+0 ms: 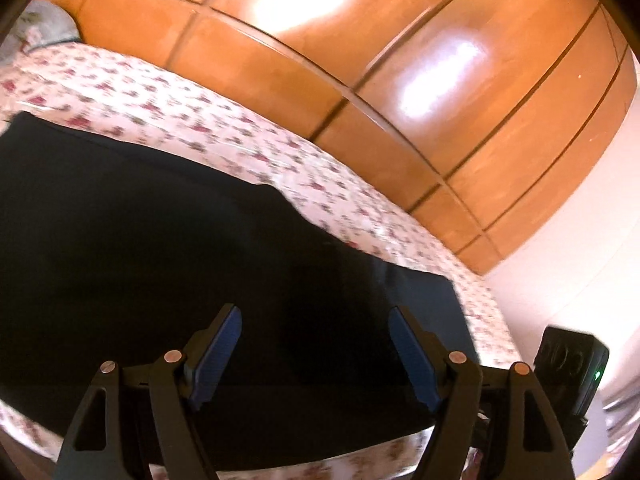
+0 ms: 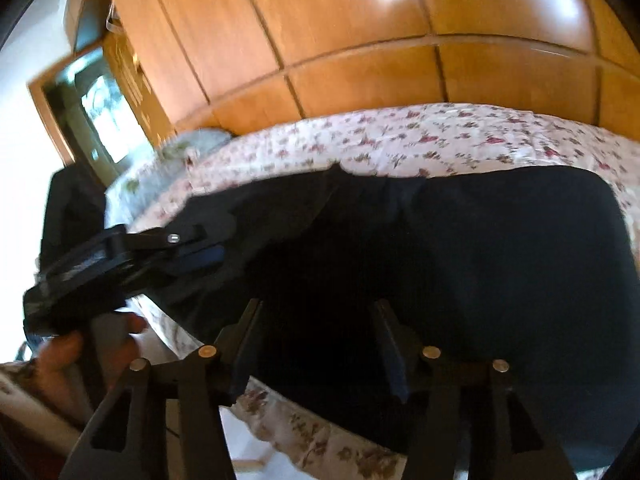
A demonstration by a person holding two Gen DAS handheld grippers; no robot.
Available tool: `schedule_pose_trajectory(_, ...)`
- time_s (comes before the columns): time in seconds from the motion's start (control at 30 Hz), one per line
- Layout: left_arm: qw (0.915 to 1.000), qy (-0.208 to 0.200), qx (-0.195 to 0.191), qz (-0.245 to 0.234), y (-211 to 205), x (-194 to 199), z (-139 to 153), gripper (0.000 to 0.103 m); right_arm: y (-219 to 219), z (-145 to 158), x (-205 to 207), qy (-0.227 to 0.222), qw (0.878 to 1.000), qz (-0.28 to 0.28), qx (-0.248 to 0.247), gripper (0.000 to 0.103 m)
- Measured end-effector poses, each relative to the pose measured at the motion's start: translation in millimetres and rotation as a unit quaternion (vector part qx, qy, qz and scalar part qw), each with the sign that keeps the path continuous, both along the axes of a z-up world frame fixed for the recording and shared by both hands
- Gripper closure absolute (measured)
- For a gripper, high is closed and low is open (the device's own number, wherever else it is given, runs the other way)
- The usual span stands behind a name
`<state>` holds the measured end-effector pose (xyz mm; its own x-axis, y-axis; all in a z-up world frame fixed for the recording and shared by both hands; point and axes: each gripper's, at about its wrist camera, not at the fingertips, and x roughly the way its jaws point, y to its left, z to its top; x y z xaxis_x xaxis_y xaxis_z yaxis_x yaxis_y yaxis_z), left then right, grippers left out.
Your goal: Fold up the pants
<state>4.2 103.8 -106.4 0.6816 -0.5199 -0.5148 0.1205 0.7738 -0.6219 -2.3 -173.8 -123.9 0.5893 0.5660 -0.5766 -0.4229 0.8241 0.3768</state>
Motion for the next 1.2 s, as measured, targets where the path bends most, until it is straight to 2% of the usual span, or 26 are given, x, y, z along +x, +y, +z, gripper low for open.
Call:
schedule_pose_trajectory(0.1,0.9991,0.028,-0.015,-0.029,-13,16,-4,0.021,-37,9,-15,-0.019,0.998,-0.064,0.021,0.047)
schedule_pose_trajectory(0.17,0.9974,0.055,-0.032,-0.034,-18,26,-11,0.021,-75,15,-31,-0.032,0.99,-0.135,0.02,0.045)
schedule_pose_trajectory(0.23,0.9947,0.083,-0.045,-0.041,-26,36,-20,0.023,-104,16,-43,-0.026,0.982,-0.189,0.004,0.041)
schedule_pose_trajectory(0.3,0.994,0.087,-0.044,-0.049,-34,40,-23,0.024,-127,11,-54,-0.007,0.975,-0.222,-0.008,0.041)
schedule_pose_trajectory(0.37,0.9945,0.076,-0.039,-0.061,-42,41,-22,0.038,-145,-3,-65,0.026,0.969,-0.246,-0.018,0.041)
schedule_pose_trajectory(0.43,0.9934,0.079,-0.03,-0.078,-52,43,-22,0.064,-152,-14,-72,0.044,0.968,-0.249,-0.01,0.041)
schedule_pose_trajectory(0.5,0.9943,0.078,-0.001,-0.074,-58,43,-21,0.075,-148,-26,-71,0.066,0.969,-0.237,-0.005,0.041)
schedule_pose_trajectory(0.53,0.9945,0.074,-0.001,-0.074,-58,42,-19,0.079,-144,-31,-66,0.074,0.97,-0.23,-0.013,0.045)
schedule_pose_trajectory(0.6,0.995,0.063,-0.014,-0.077,-56,40,-13,0.082,-137,-40,-58,0.082,0.971,-0.225,-0.024,0.063)
schedule_pose_trajectory(0.63,0.9953,0.056,-0.019,-0.076,-54,40,-8,0.084,-137,-43,-53,0.084,0.97,-0.226,-0.024,0.078)
schedule_pose_trajectory(0.67,0.9958,0.045,-0.026,-0.076,-52,38,-2,0.085,-138,-43,-50,0.085,0.97,-0.229,-0.018,0.085)
schedule_pose_trajectory(0.77,0.997,0.004,-0.032,-0.071,-42,28,17,0.086,-137,-35,-50,0.064,0.969,-0.238,-0.032,0.086)
schedule_pose_trajectory(0.83,0.9978,-0.001,-0.011,-0.065,-39,23,16,0.089,-133,-37,-51,0.065,0.969,-0.233,-0.054,0.086)
schedule_pose_trajectory(0.97,0.9964,0.045,0.049,-0.052,-46,22,-25,0.089,-136,-46,-45,0.081,0.966,-0.237,-0.063,0.086)
schedule_pose_trajectory(1.03,0.9979,0.02,0.045,-0.042,-44,12,-34,0.087,-133,-41,-49,0.08,0.967,-0.228,-0.075,0.083)
schedule_pose_trajectory(1.1,0.9979,0.015,0.048,-0.041,-45,9,-33,0.087,-136,-34,-55,0.076,0.971,-0.217,-0.064,0.081)
schedule_pose_trajectory(1.2,0.9987,0.022,0.027,-0.038,-38,13,-38,0.083,-148,-19,-72,0.055,0.98,-0.193,-0.013,0.081)
